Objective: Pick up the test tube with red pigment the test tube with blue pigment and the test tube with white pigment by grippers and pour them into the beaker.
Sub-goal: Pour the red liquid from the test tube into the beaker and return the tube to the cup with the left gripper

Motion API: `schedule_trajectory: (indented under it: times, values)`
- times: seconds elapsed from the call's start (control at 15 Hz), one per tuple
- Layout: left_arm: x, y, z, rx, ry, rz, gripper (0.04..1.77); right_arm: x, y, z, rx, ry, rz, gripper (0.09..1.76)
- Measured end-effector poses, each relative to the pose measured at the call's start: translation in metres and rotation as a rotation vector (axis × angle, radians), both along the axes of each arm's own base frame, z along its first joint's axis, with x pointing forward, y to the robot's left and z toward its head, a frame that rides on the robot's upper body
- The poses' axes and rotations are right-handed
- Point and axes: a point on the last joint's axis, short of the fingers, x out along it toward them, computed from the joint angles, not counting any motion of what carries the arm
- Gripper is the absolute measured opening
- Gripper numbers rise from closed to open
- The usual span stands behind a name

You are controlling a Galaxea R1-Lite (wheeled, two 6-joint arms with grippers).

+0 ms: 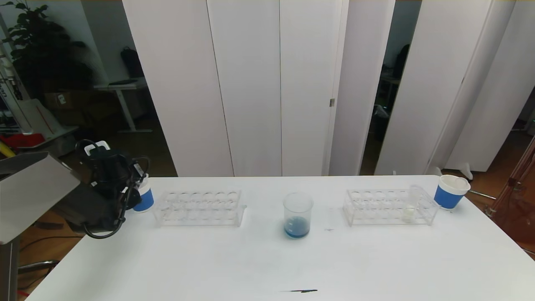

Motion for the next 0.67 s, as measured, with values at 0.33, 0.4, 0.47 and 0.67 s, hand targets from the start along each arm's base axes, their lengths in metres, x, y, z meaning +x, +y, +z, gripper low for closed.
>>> schedule_trajectory:
  times: [0.33,0.4,0.47,0.67]
  values:
    - [0.009,0.006,-0.024,-0.013,0.028,0.015,0.58,0.000,0.000,0.000,0.000,0.000,0.000,1.75]
    - [0.010,0.006,-0.028,-0.018,0.033,0.015,0.58,0.000,0.000,0.000,0.000,0.000,0.000,1.75]
    - [0.011,0.006,-0.031,-0.023,0.031,0.014,0.58,0.000,0.000,0.000,0.000,0.000,0.000,1.75]
    - [0.014,0.006,-0.036,-0.023,0.035,0.011,0.58,0.000,0.000,0.000,0.000,0.000,-0.001,1.75]
